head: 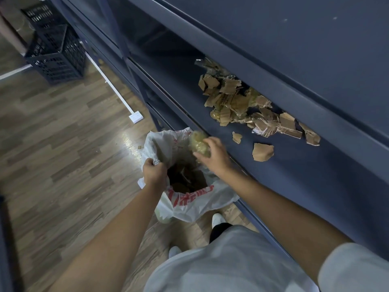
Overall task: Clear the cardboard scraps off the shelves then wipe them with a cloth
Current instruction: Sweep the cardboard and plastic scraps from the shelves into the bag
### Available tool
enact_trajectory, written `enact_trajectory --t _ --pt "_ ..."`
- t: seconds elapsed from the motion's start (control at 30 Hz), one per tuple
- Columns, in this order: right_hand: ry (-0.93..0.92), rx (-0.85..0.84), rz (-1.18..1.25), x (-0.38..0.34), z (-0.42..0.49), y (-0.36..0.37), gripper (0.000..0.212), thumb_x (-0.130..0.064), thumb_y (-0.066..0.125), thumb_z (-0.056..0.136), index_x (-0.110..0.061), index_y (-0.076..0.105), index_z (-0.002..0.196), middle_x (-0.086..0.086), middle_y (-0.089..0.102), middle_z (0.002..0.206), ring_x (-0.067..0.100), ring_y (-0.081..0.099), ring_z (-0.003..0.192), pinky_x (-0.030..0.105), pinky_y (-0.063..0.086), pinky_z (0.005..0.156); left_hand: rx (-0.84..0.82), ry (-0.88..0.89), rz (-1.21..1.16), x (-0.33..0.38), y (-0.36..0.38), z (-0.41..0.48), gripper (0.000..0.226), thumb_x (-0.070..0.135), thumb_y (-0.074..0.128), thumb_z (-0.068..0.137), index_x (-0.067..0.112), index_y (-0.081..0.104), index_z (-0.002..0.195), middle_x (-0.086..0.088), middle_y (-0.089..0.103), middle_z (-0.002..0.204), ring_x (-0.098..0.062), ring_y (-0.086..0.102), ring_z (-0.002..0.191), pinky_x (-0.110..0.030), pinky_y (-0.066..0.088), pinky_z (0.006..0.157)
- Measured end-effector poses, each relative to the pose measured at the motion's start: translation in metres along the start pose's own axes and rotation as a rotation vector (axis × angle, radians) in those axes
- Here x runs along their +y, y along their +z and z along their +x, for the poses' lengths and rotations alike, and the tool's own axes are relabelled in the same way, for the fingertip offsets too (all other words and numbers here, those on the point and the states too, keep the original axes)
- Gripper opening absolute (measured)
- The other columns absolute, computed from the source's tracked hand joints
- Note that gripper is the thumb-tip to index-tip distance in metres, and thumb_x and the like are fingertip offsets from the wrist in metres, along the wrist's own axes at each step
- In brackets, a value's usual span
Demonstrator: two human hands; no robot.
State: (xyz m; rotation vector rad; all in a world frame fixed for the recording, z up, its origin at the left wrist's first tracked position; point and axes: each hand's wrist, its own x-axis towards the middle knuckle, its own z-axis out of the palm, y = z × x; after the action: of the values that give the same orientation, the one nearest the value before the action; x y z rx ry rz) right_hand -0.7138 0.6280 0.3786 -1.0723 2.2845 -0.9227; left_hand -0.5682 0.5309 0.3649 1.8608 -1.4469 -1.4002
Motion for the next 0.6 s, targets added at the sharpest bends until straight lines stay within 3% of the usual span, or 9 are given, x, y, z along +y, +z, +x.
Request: enact_trajectory --t 0.1,0.23,0.37,0.47,0.6 --pt "-0.016 -0.116 -0.006 0.006 0.002 -0.003 0.058 -0.042 0.060 0.085 -0.010 0.046 0.132 0.010 0.044 0.137 0.026 0.038 0.128 0.036 0.035 0.103 -0.006 -0.016 -0.021 0.000 -0.001 0.002 0.028 -0.007 0.036 0.075 0.018 0.035 0.063 -0.005 0.034 0.061 -0.021 0.036 0.061 -0.030 0.028 0.053" --pt "0.086 0.056 -0.193 0.026 0.010 -0.030 0.050 -0.037 0.057 0.088 -0.012 0.047 0.130 0.009 0.043 0.140 0.028 0.039 0.127 0.037 0.035 0.099 -0.006 -0.022 -0.031 0.002 -0.002 0.002 0.031 -0.007 0.036 0.077 0.021 0.035 0.063 -0.004 0.038 0.065 -0.020 0.038 0.064 -0.032 0.034 0.061" --pt "0.357 0.139 -0.489 0.051 0.012 -0.060 0.053 -0.029 0.057 0.087 -0.016 0.040 0.135 0.011 0.021 0.151 0.034 0.028 0.133 0.044 0.029 0.104 -0.011 -0.022 -0.025 0.003 -0.002 0.002 0.034 -0.008 0.037 0.076 0.023 0.033 0.062 -0.004 0.037 0.065 -0.019 0.037 0.063 -0.032 0.034 0.060" --pt "0.472 0.140 -0.494 0.064 0.006 -0.069 0.052 -0.025 0.055 0.087 -0.009 0.040 0.133 0.015 0.026 0.146 0.036 0.029 0.130 0.046 0.031 0.103 -0.011 -0.015 -0.017 0.004 -0.002 0.003 0.031 -0.007 0.037 0.076 0.020 0.033 0.063 -0.005 0.035 0.064 -0.020 0.036 0.065 -0.032 0.031 0.057" --pt "0.417 0.181 -0.413 0.070 0.003 -0.068 0.037 -0.005 0.048 0.088 -0.008 0.050 0.125 0.014 0.037 0.137 0.035 0.033 0.125 0.043 0.032 0.099 -0.008 -0.011 -0.003 0.005 -0.001 0.005 0.030 -0.006 0.037 0.078 0.019 0.035 0.063 -0.005 0.035 0.064 -0.022 0.038 0.069 -0.032 0.032 0.058"
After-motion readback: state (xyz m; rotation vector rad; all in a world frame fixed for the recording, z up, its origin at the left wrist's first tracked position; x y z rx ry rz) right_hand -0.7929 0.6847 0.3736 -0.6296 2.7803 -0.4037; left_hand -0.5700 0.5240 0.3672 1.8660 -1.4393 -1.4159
